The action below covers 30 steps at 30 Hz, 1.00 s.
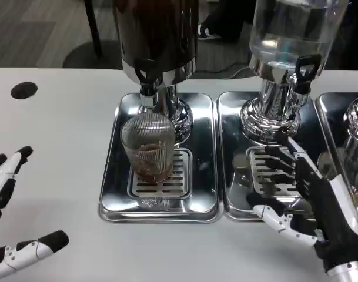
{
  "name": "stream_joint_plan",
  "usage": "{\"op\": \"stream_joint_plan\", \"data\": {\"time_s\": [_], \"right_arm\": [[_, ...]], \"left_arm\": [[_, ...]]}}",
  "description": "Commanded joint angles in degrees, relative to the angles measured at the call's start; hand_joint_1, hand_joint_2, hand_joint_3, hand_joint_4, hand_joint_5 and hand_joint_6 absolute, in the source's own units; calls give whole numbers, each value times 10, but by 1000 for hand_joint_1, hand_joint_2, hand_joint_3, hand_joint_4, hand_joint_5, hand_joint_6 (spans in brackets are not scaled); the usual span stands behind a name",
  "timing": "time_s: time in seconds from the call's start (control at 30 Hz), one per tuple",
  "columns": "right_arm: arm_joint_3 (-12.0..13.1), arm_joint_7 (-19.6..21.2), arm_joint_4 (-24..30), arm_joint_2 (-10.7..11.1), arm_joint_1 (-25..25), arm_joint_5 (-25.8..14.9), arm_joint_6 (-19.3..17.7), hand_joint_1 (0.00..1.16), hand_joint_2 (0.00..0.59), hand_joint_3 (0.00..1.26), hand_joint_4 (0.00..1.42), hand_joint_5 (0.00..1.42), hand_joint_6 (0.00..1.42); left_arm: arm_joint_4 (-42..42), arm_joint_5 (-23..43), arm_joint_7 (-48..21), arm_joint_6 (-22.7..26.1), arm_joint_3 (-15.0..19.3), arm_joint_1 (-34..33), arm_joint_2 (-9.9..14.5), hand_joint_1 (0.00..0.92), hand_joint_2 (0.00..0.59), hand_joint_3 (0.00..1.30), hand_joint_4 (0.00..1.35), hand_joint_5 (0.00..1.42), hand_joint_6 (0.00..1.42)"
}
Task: Grasp the cup under the faucet to collect the drink, then remove the cup.
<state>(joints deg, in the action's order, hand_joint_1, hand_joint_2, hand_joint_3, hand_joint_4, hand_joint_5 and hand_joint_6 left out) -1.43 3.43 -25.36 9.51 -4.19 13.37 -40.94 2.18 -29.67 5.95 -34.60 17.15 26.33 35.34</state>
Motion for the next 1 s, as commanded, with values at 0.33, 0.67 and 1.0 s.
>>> {"op": "stream_joint_plan", "data": {"time_s": [0.33,0.67,1.0], "right_arm": [[-20,8,-74,-19,79,3,0,871,203,112,197,259,374],[-34,15,-136,-34,125,9,0,874,201,107,197,260,377],[-52,25,-183,-53,167,18,4,875,201,103,197,260,372]], "left_arm": [[-17,10,8,-6,28,23,-4,0,7,0,0,0,0],[-21,12,6,-1,35,25,-5,0,7,0,0,0,0],[-21,14,7,-2,41,30,-7,0,7,0,0,0,0]]}}
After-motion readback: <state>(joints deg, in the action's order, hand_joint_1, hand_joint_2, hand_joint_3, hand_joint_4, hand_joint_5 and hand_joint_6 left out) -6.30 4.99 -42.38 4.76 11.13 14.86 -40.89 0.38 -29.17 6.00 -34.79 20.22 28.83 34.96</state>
